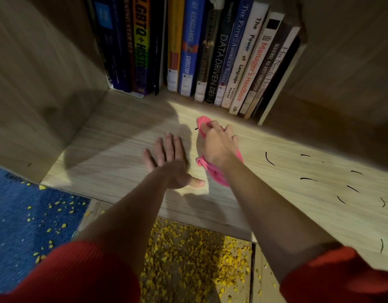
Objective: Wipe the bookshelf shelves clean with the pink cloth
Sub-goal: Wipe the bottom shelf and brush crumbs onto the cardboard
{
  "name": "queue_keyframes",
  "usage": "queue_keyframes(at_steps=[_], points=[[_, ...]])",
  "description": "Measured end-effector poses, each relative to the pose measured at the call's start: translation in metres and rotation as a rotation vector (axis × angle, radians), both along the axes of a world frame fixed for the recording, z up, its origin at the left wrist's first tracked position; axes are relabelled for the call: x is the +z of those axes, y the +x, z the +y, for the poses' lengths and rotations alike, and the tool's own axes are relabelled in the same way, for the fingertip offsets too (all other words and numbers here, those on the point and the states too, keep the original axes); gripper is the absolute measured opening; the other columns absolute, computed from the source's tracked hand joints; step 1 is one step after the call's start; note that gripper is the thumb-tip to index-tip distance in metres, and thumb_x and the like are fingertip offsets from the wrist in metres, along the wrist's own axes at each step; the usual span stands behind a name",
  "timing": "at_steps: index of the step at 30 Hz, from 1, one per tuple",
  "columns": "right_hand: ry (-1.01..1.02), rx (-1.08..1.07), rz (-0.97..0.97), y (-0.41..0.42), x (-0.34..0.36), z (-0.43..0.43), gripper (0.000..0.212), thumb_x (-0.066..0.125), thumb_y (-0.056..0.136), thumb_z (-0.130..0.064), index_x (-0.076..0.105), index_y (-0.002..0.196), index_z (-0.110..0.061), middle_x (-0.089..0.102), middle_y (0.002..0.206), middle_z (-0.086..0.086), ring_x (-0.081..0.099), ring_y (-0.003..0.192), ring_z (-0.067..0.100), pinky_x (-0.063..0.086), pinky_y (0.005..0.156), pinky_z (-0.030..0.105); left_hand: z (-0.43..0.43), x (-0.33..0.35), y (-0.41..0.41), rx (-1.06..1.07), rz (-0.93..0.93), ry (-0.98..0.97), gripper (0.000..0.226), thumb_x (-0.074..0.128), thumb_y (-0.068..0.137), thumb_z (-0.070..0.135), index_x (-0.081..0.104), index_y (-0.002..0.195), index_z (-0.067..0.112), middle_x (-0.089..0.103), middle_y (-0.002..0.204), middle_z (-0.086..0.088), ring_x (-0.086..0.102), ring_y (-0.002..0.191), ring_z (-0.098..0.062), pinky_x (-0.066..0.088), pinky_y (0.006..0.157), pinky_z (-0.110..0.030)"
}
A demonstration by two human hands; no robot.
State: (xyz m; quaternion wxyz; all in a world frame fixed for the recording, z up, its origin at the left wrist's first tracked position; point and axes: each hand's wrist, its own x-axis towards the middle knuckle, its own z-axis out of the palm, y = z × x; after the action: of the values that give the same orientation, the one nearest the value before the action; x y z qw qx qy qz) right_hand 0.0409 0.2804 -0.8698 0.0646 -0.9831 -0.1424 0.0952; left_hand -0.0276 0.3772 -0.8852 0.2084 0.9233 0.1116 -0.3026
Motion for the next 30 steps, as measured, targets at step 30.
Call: queue_keyframes(at_steps=[30], points=[[-0.064, -0.006, 0.005, 0.006, 0.003, -0.002, 0.047, 0.062, 0.085, -0.015, 0.046, 0.129, -0.017, 0.042, 0.132, 0.001, 0.034, 0.113, 0.030, 0.031, 0.095, 0.046, 0.001, -0.003, 0.000, -0.001, -0.025, -0.002, 0.131, 0.061, 0.070, 0.069, -0.033, 0.140, 0.011, -0.043, 0.144, -0.010, -0.036, 0.134, -0.032, -0.018, 0.107, -0.056]])
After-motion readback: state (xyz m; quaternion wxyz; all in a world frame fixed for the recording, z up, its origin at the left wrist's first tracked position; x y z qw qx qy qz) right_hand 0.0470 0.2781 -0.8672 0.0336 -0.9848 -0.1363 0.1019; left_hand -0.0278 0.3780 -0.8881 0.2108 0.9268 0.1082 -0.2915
